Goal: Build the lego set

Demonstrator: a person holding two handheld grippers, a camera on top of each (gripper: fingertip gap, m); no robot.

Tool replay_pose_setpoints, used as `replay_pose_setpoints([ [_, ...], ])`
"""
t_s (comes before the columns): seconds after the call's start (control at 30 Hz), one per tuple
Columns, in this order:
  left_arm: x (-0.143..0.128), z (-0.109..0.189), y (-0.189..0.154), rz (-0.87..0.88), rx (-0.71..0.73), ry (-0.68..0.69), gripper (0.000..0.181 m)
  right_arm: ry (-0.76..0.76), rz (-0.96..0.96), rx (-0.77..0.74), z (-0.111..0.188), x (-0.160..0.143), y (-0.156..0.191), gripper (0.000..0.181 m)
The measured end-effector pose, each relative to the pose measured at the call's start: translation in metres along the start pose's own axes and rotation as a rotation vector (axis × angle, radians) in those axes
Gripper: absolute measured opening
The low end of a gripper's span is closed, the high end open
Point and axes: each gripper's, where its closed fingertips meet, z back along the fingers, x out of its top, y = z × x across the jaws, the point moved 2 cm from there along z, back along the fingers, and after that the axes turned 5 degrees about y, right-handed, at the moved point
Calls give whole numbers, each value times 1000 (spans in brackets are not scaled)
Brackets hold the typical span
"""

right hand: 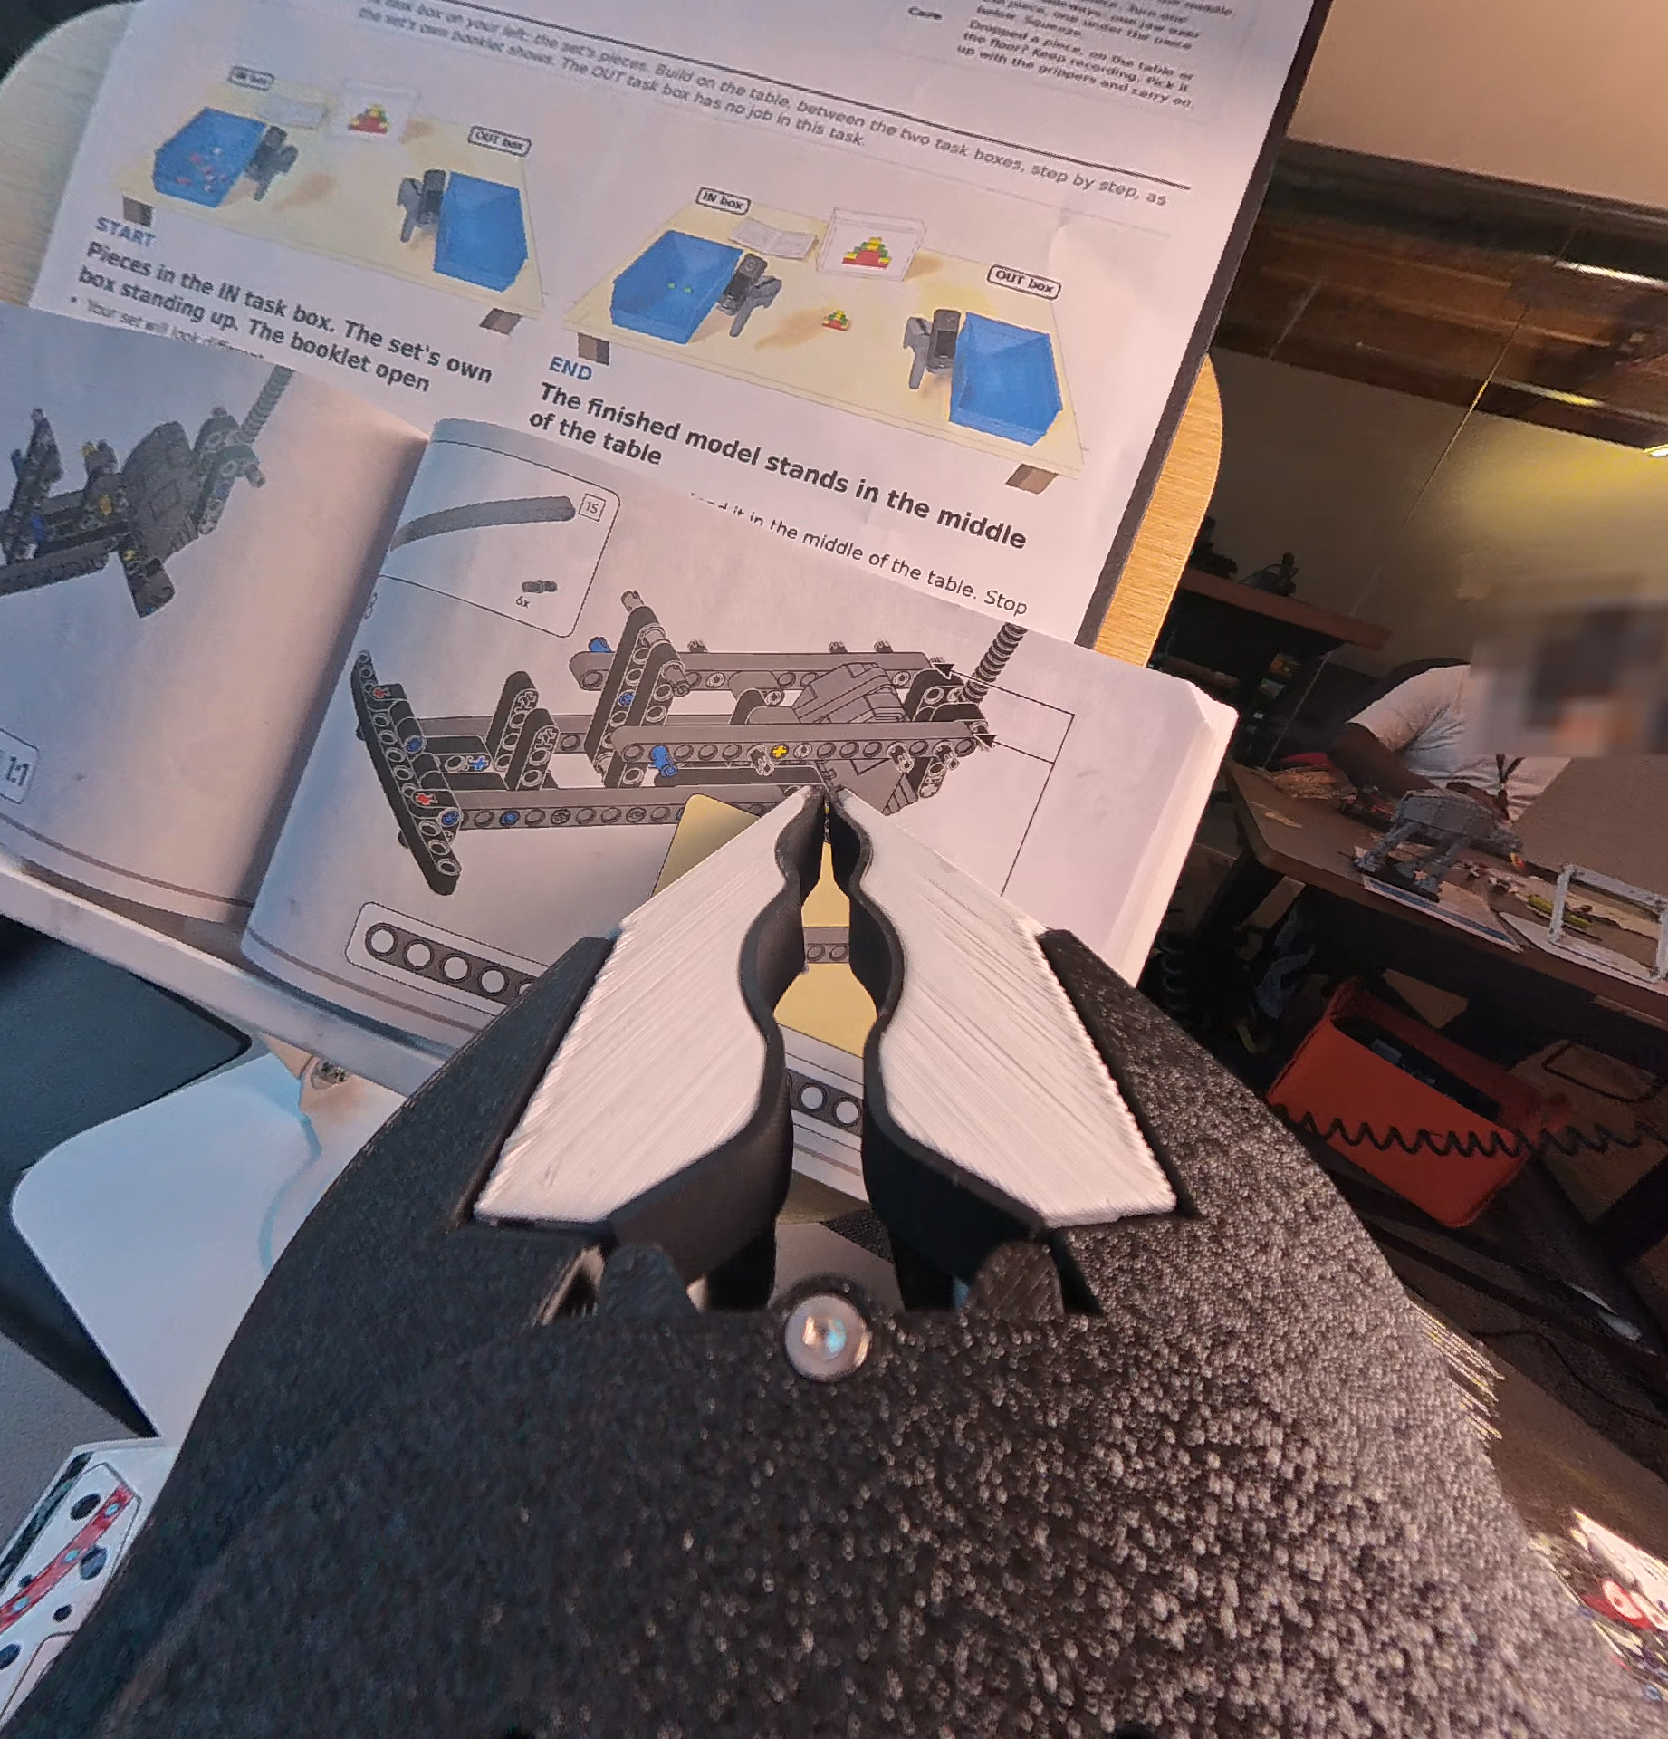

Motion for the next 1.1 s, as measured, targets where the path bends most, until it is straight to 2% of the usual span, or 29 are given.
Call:
replay_pose_setpoints([
  [0.5, 1, 1, 0, 2, 0, -3, 56, -2, 24, 50, 1, 3, 20, 7],
  [0.93, 2, 3, 0, 7, -3, -5, 56, 9, -15, 23, 1, 5, 7, 9],
  [1.1, 2, 2, -1, 5, -4, -4, 56, 2, -19, 48, 8, 5, 14, 9],
])
